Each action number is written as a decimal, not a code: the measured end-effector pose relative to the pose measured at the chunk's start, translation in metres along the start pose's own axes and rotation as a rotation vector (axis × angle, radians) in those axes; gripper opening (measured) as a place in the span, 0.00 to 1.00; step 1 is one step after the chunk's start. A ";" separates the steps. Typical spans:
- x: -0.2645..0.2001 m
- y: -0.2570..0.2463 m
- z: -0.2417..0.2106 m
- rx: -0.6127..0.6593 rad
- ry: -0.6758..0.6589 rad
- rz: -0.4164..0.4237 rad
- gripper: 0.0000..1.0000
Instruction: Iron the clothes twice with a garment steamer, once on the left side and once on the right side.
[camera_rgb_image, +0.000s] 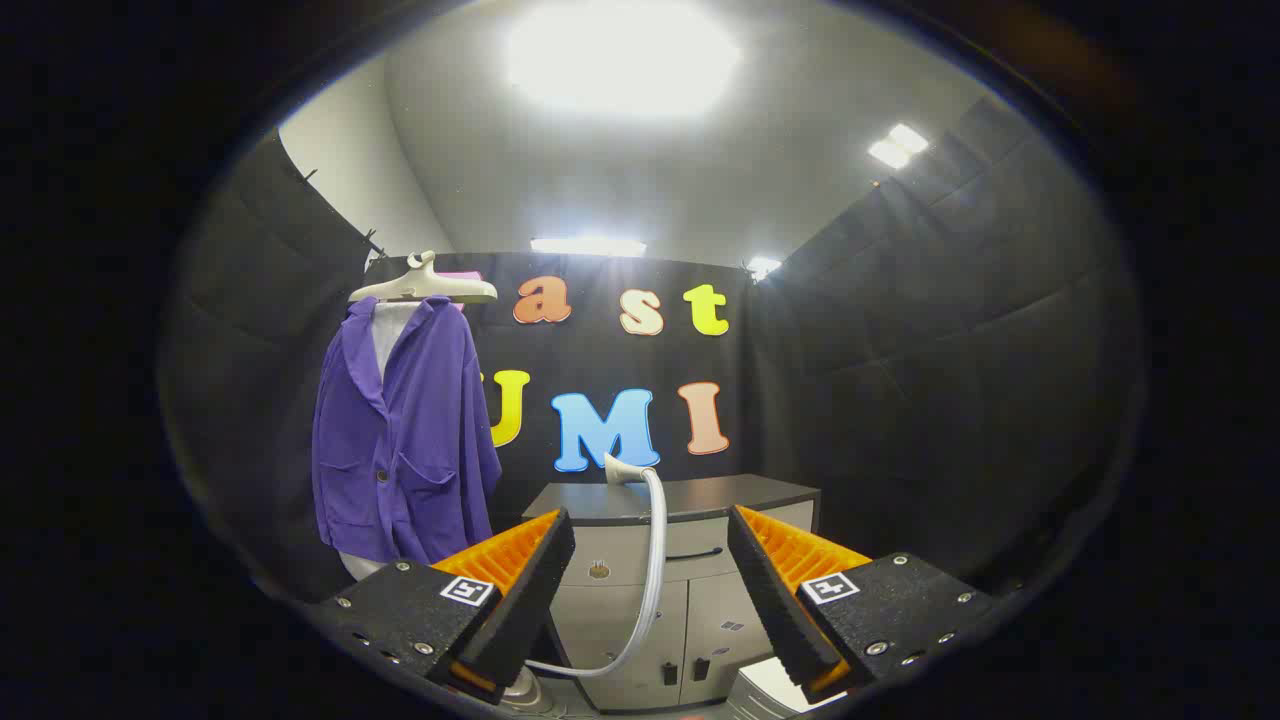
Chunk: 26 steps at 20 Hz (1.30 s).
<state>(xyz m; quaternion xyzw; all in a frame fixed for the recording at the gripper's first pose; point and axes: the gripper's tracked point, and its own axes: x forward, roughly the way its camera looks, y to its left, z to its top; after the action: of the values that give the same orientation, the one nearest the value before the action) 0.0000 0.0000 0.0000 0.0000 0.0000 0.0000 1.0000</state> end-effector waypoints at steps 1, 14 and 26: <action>0.001 0.002 -0.001 -0.002 0.003 0.009 0.95; 0.013 0.005 -0.008 0.002 0.027 0.028 0.95; 0.015 0.012 -0.012 0.008 0.054 0.029 0.95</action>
<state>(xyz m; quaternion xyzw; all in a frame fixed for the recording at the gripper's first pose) 0.0152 0.0123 -0.0120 0.0042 0.0269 0.0144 0.9995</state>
